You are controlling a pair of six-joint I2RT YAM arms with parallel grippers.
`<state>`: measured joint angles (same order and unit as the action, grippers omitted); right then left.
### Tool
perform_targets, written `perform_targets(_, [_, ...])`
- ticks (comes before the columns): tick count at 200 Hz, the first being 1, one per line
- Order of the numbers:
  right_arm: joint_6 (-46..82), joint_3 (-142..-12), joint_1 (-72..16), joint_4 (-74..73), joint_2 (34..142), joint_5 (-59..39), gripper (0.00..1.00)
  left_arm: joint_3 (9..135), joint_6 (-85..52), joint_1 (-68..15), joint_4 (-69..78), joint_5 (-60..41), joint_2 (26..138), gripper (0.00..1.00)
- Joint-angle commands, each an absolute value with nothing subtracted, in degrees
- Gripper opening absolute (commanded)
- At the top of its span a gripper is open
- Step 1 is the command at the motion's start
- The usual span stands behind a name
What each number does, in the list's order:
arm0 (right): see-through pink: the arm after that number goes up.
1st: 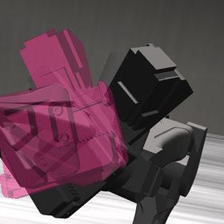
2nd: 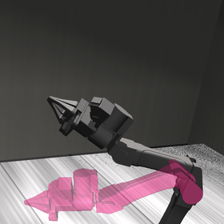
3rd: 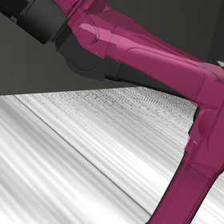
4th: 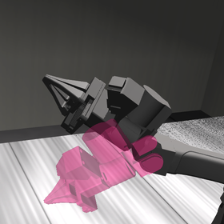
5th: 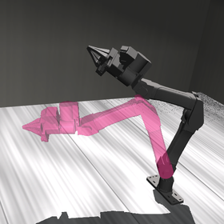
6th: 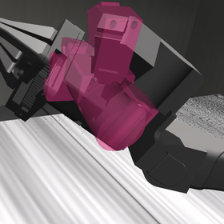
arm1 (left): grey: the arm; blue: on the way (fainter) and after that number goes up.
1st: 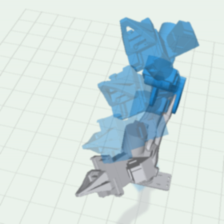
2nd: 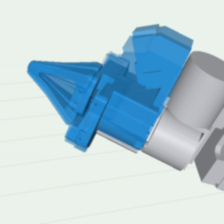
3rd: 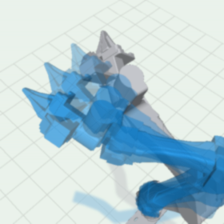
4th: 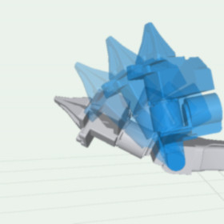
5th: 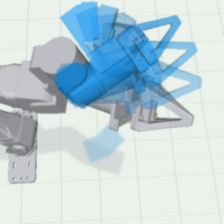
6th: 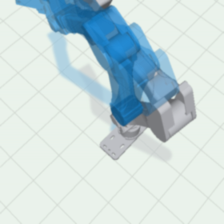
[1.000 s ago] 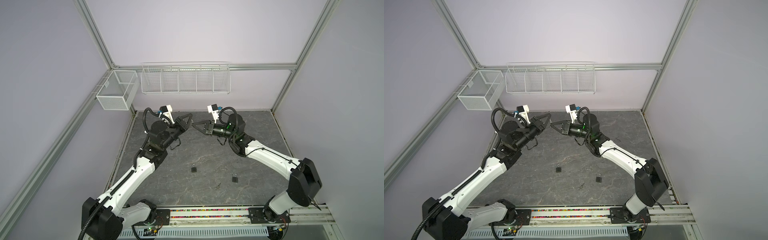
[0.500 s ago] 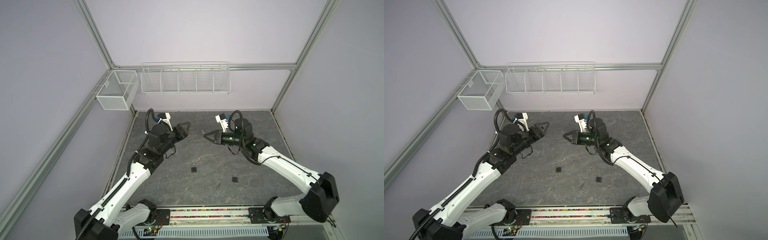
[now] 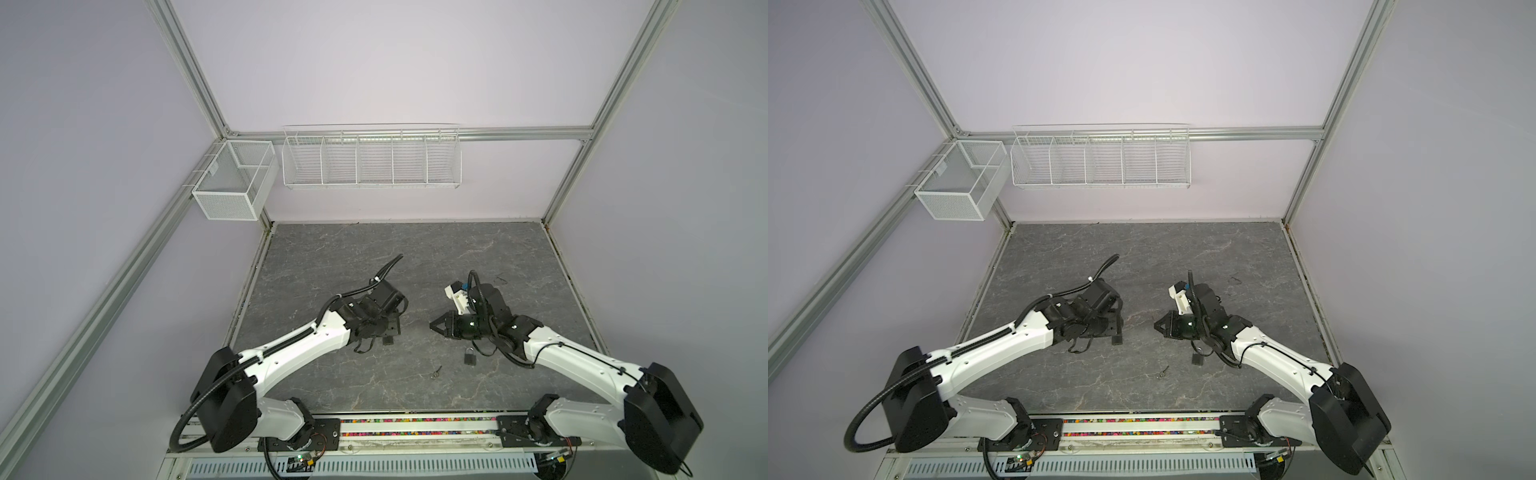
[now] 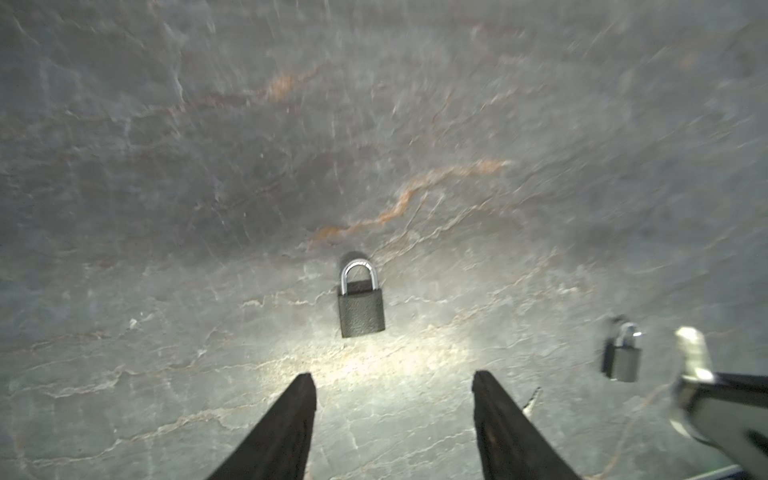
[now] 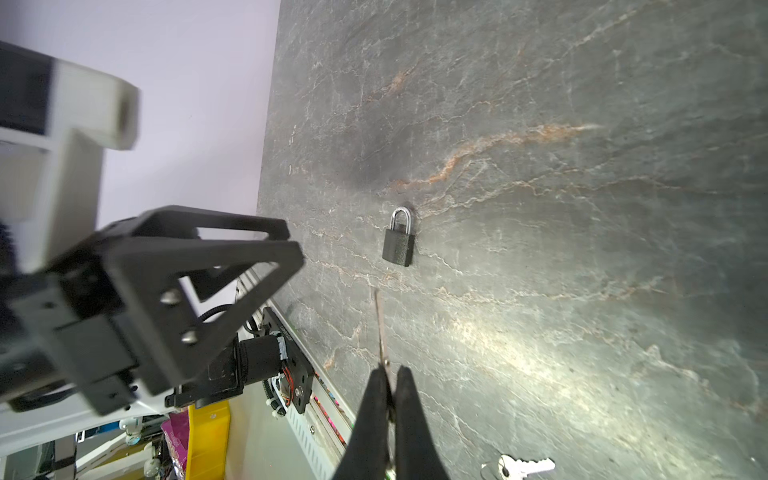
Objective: Unlock with the key
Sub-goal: 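Close the left gripper around the black padlock body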
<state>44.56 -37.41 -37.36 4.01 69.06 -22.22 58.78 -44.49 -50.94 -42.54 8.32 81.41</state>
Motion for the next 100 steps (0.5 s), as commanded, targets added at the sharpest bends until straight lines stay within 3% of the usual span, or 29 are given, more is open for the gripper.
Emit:
perform_targets(1, [45.72, -35.16, -37.39, 3.74, 66.10, -18.74, 0.06, 61.35, -45.31, -52.10, -47.00, 6.87, 86.24, 0.61])
perform_targets(45, [45.75, -34.45, -36.83, 4.52, 64.60, -18.57, 0.06, 63.81, -45.47, -52.03, -45.62, 3.71, 95.48, 0.65])
perform_targets(100, [46.21, -34.94, -36.56, 4.31, 64.28, -19.14, 0.06, 66.91, -45.81, -50.66, -49.01, 5.14, 102.13, 0.62])
